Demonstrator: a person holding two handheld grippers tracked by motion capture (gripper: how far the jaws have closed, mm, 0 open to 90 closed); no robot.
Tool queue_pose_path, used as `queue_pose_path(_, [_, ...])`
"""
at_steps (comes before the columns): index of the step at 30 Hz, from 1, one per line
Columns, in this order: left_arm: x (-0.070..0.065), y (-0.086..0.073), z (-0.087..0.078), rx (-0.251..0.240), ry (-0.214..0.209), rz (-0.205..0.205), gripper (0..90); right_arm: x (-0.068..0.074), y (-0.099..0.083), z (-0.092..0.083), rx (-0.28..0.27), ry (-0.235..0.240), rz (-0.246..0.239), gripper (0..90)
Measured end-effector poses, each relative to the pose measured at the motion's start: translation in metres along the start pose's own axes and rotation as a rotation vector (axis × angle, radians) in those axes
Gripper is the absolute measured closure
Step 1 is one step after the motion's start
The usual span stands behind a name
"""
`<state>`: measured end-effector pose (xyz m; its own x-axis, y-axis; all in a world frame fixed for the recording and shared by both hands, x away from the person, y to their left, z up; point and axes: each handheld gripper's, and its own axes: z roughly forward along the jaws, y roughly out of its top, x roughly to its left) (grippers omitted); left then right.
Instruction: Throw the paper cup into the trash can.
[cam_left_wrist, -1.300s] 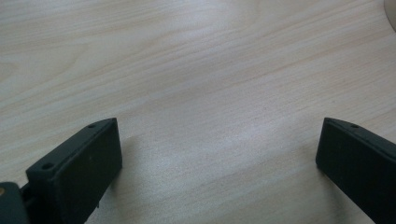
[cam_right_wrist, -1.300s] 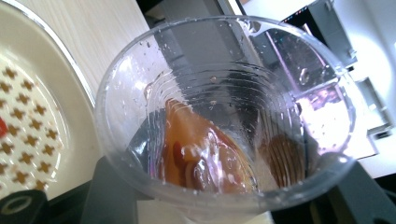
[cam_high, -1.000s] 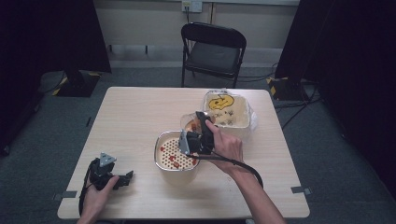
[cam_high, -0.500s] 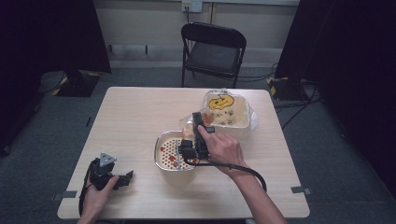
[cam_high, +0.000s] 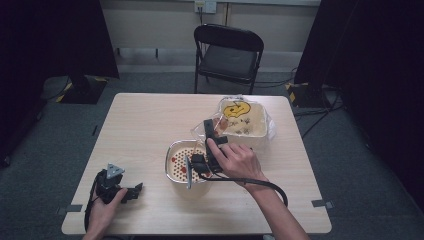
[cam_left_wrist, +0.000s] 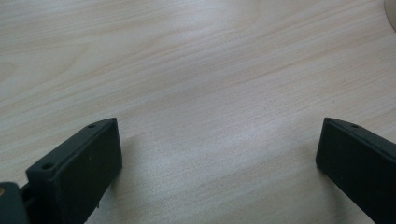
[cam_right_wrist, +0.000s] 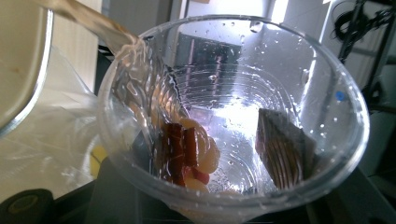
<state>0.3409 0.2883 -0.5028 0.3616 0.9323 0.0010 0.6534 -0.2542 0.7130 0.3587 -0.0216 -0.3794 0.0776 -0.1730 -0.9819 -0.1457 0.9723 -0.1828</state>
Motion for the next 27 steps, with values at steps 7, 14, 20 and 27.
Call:
queue_pose_path(7, [0.000, 0.000, 0.000, 0.000, 0.000, 0.000, 0.0, 0.003, 0.000, -0.001, 0.001, -0.055, -0.111, 48.6])
queue_pose_path(14, [0.000, 0.000, 0.000, 0.000, 0.000, 0.000, 0.0, 0.009, -0.002, -0.002, 0.005, -0.112, -0.217, 48.6])
queue_pose_path(20, [0.000, 0.000, 0.000, 0.000, 0.000, 0.000, 0.0, 0.010, -0.002, -0.004, -0.025, -0.139, -0.309, 48.6])
queue_pose_path(27, [0.000, 0.000, 0.000, 0.000, 0.000, 0.000, 0.0, 0.014, -0.003, -0.009, -0.031, -0.193, -0.406, 48.6])
